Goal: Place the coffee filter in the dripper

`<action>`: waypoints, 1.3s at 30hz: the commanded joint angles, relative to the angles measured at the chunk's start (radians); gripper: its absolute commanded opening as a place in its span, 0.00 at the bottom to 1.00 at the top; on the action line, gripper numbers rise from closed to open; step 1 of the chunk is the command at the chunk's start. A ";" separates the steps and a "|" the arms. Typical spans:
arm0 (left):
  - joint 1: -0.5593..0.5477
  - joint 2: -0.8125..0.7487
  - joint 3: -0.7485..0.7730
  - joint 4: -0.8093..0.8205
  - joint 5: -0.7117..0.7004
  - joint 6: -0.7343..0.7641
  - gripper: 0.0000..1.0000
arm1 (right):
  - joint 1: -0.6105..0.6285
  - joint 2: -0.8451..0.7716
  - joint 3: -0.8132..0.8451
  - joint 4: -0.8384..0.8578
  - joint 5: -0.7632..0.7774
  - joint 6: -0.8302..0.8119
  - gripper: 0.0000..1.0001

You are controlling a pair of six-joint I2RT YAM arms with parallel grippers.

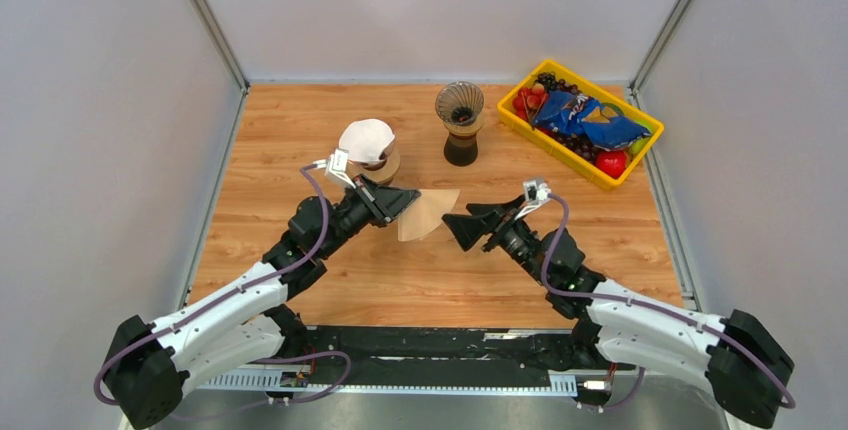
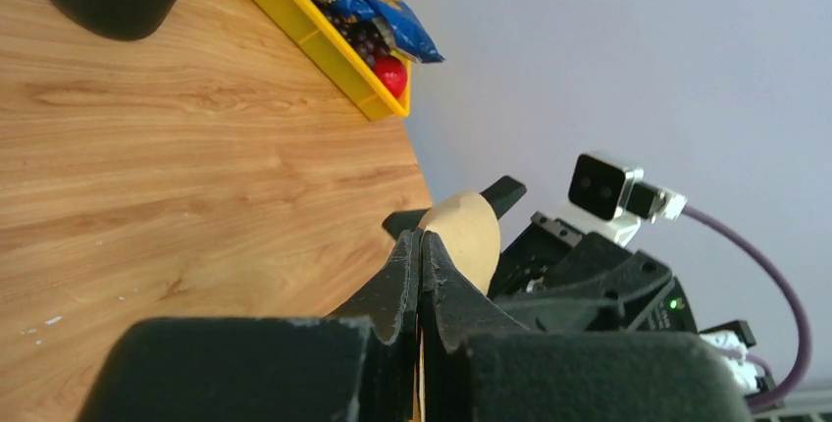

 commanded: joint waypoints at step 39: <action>-0.004 -0.004 0.002 0.072 0.097 0.095 0.00 | -0.085 -0.191 0.122 -0.335 0.101 -0.029 1.00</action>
